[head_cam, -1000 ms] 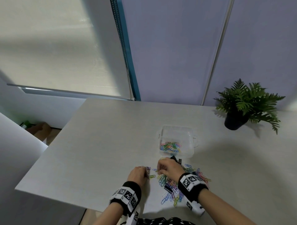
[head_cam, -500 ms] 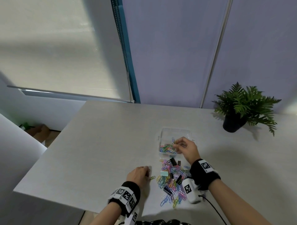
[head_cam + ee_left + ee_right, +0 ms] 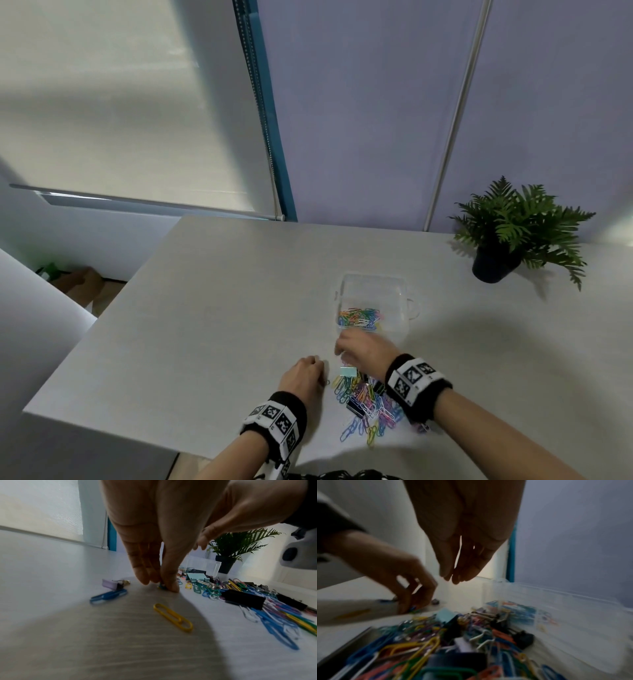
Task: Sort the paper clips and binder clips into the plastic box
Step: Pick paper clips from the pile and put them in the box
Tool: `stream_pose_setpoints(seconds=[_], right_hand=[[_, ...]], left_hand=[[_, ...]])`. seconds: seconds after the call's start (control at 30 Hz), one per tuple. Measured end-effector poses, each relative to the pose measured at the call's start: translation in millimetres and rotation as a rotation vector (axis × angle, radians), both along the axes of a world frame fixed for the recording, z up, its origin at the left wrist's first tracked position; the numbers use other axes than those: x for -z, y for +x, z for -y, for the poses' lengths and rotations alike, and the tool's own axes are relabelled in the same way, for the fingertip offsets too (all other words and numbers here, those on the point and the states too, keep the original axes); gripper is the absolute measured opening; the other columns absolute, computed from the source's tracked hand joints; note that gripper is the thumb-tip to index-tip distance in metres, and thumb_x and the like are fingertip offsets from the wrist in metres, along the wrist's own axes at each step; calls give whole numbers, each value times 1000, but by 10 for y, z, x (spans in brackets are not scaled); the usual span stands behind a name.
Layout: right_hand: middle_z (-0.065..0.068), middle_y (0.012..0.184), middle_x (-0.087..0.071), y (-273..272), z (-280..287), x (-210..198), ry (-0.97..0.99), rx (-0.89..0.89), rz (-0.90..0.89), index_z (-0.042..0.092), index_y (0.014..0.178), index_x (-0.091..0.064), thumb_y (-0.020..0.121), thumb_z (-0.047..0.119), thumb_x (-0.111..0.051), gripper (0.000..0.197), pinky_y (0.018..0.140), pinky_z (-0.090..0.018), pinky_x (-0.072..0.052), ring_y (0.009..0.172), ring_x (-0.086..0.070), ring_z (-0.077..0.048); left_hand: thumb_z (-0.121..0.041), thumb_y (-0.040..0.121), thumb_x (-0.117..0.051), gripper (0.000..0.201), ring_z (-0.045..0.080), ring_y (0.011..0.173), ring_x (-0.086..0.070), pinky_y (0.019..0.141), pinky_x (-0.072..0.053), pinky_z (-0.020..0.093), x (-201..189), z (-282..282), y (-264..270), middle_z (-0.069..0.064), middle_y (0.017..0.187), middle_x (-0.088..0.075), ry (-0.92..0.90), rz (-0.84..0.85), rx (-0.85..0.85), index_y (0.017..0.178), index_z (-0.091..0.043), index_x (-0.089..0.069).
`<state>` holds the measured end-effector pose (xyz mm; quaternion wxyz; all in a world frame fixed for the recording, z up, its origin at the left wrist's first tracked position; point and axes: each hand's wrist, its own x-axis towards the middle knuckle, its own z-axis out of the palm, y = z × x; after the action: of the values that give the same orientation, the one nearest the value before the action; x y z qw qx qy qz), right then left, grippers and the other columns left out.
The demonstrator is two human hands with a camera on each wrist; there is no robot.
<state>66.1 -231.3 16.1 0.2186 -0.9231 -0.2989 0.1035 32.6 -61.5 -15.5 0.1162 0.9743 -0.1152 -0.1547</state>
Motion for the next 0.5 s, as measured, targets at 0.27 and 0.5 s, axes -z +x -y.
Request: stream_pose_setpoints(seconds=[0.27, 0.5], right_hand=[[-14, 115, -54, -48, -291, 247, -419, -218, 50, 4, 112, -51, 78, 20, -68, 41, 95, -41, -33, 113, -39, -30], [-17, 89, -62, -116, -306, 256, -374, -236, 147, -1, 87, -61, 73, 1, -64, 15, 85, -40, -47, 95, -52, -31]], left_hand=[[-26, 94, -42, 31, 23, 122, -45, 96, -44, 37, 40, -31, 15, 7, 127, -48, 111, -64, 32, 120, -12, -50], [-28, 94, -41, 27, 27, 113, -53, 90, -45, 36, -65, -153, 175, 10, 118, -54, 36, -93, -68, 114, -11, -50]])
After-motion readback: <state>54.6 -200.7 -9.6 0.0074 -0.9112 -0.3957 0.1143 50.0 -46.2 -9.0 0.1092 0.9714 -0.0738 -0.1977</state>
